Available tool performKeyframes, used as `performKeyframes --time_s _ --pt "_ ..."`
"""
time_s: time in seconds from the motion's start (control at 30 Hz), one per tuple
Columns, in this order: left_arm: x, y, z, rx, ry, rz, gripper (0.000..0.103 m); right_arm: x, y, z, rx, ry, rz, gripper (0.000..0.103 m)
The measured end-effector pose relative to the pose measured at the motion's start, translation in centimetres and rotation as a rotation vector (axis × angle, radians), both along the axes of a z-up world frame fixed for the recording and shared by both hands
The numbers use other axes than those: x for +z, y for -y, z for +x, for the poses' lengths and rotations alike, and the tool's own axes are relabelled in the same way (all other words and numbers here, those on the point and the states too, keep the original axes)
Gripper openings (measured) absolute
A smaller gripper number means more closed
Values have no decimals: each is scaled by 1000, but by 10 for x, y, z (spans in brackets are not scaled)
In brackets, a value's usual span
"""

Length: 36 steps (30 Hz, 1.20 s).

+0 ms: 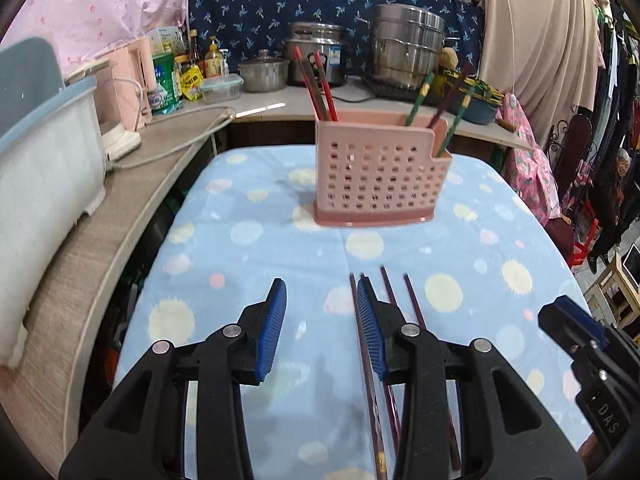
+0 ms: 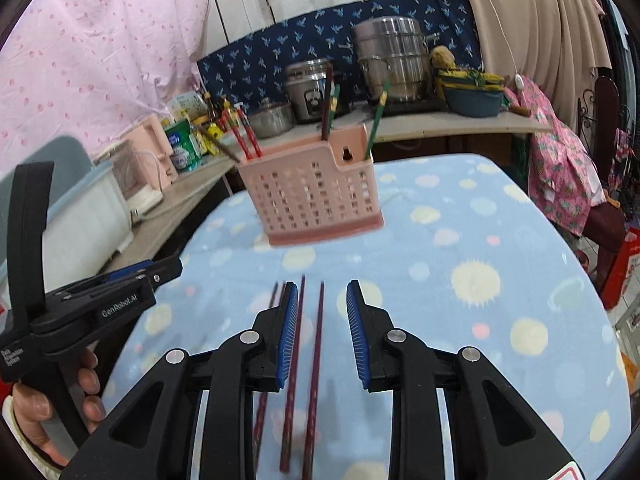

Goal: Organize utensils
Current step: 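Move both open tools back to the chopstick row, then grasp a dark red chopstick with the right tool while the left tool grasps a brown chopstick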

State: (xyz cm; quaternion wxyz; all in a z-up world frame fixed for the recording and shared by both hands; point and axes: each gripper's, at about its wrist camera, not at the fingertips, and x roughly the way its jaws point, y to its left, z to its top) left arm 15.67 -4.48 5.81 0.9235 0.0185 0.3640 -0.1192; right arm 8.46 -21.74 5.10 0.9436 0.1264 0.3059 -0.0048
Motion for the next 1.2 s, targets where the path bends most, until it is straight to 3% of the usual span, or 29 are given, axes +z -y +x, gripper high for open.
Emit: performKeyframes --time_s 0.43,0.63,0.77,1.2 --pt "-58 -4 -52 -10 -116 3 35 -66 -30 -50 38 -120 -57 25" --pt "-71 -9 -65 -11 -142 11 35 -83 -43 -59 57 -150 -70 25" --pt "-76 -10 -72 -13 -148 15 46 -93 -46 -59 55 -169 -56 25" --pt "-89 -4 -83 -44 -178 17 49 -106 -46 -59 37 -192 -68 7"
